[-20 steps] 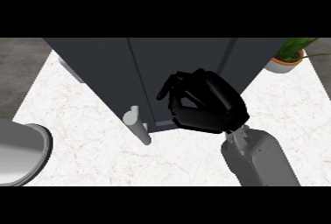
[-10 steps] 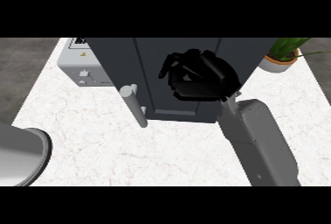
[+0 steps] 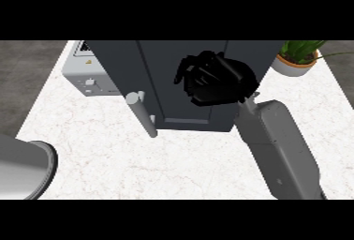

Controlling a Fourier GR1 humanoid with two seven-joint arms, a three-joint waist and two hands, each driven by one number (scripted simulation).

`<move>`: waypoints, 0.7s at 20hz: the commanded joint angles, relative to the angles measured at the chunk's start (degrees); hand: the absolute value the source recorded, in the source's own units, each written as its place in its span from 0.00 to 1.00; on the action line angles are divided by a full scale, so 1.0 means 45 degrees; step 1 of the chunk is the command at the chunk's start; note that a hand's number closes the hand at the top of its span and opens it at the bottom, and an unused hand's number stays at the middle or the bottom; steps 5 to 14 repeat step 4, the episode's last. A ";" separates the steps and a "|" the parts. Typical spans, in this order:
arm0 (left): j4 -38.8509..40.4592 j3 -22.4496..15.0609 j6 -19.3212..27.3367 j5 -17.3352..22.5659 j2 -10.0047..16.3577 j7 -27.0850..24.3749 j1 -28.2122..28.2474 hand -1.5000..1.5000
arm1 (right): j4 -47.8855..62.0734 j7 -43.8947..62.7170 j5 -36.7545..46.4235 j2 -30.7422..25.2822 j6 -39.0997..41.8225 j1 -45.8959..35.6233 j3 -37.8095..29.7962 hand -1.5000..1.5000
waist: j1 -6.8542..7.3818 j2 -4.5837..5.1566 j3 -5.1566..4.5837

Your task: Pick up the bottled water, place it into the cabinet and close the cabinet

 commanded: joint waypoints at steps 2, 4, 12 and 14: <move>0.0362 -0.0129 -0.0530 -0.0308 -0.0340 0.0079 -0.0143 0.00 | 0.1586 0.0315 -0.0222 0.0582 -0.0514 -0.1730 -0.0415 1.00 | 0.0507 0.0386 -0.0441; -0.0217 -0.0166 0.0258 -0.0107 0.0000 0.0544 -0.0343 0.00 | 0.1412 0.0323 -0.0192 0.0640 -0.0880 -0.1798 0.0282 1.00 | 0.0505 0.0447 -0.0429; -0.0217 -0.0166 0.0258 -0.0107 0.0000 0.0544 -0.0343 0.00 | 0.1412 0.0323 -0.0192 0.0640 -0.0880 -0.1798 0.0282 1.00 | 0.0505 0.0447 -0.0429; -0.0217 -0.0166 0.0258 -0.0107 0.0000 0.0544 -0.0343 0.00 | 0.1412 0.0323 -0.0192 0.0640 -0.0880 -0.1798 0.0282 1.00 | 0.0505 0.0447 -0.0429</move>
